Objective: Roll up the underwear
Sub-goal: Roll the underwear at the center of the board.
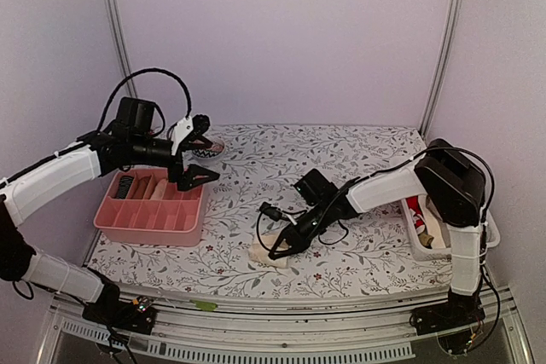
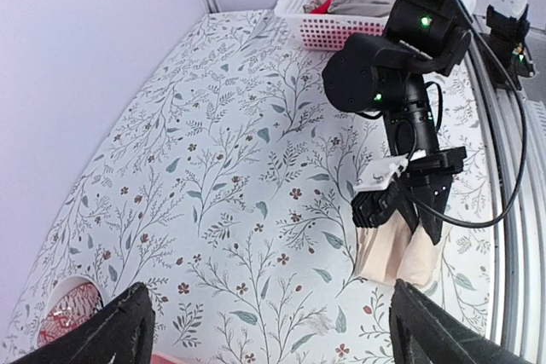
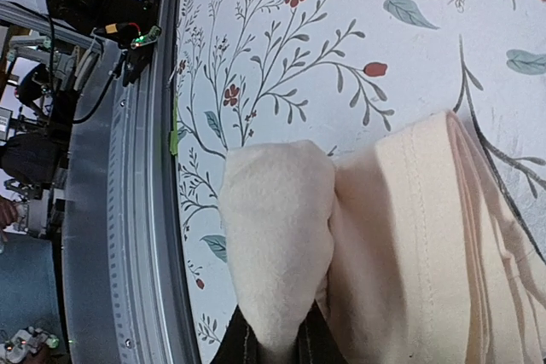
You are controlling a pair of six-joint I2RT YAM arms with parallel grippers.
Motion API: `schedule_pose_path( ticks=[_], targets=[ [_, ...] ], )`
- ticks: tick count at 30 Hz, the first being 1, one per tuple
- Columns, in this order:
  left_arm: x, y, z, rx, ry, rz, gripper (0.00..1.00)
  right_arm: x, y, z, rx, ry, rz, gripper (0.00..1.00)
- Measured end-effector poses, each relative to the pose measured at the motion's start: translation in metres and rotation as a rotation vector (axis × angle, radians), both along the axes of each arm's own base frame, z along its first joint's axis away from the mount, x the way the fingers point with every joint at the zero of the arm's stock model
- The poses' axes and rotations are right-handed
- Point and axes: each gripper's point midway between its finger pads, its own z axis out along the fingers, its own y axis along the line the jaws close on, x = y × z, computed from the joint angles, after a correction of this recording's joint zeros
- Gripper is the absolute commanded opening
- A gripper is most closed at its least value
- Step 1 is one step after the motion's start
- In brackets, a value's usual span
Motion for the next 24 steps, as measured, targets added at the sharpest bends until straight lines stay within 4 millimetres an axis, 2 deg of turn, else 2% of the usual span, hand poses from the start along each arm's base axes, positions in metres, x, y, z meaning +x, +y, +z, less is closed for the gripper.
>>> schedule_pose_path(
  ticks=[3,6,8,12,15,18,24],
  targets=[
    [-0.007,0.004,-0.016,0.010,0.018,0.019,0.96,0.005,0.000,-0.001,0.021,0.119,-0.009,0.00],
    [-0.020,0.002,-0.044,0.045,0.030,-0.013,0.95,0.008,0.000,-0.002,0.036,0.220,-0.015,0.00],
    [-0.043,-0.004,-0.070,0.080,0.011,-0.062,0.93,0.009,0.000,-0.004,0.041,0.271,-0.016,0.00],
    [-0.115,-0.026,-0.124,0.156,-0.068,-0.263,0.82,0.011,-0.001,-0.006,0.052,0.357,-0.012,0.00],
    [-0.141,-0.043,-0.147,0.197,-0.120,-0.375,0.69,0.012,-0.002,-0.008,0.060,0.407,-0.008,0.00],
    [-0.141,-0.060,-0.161,0.223,-0.171,-0.421,0.59,0.013,-0.002,-0.010,0.063,0.440,-0.006,0.00],
    [-0.125,-0.092,-0.191,0.291,-0.250,-0.435,0.55,0.017,-0.002,-0.011,0.050,0.483,-0.013,0.00]
  ],
)
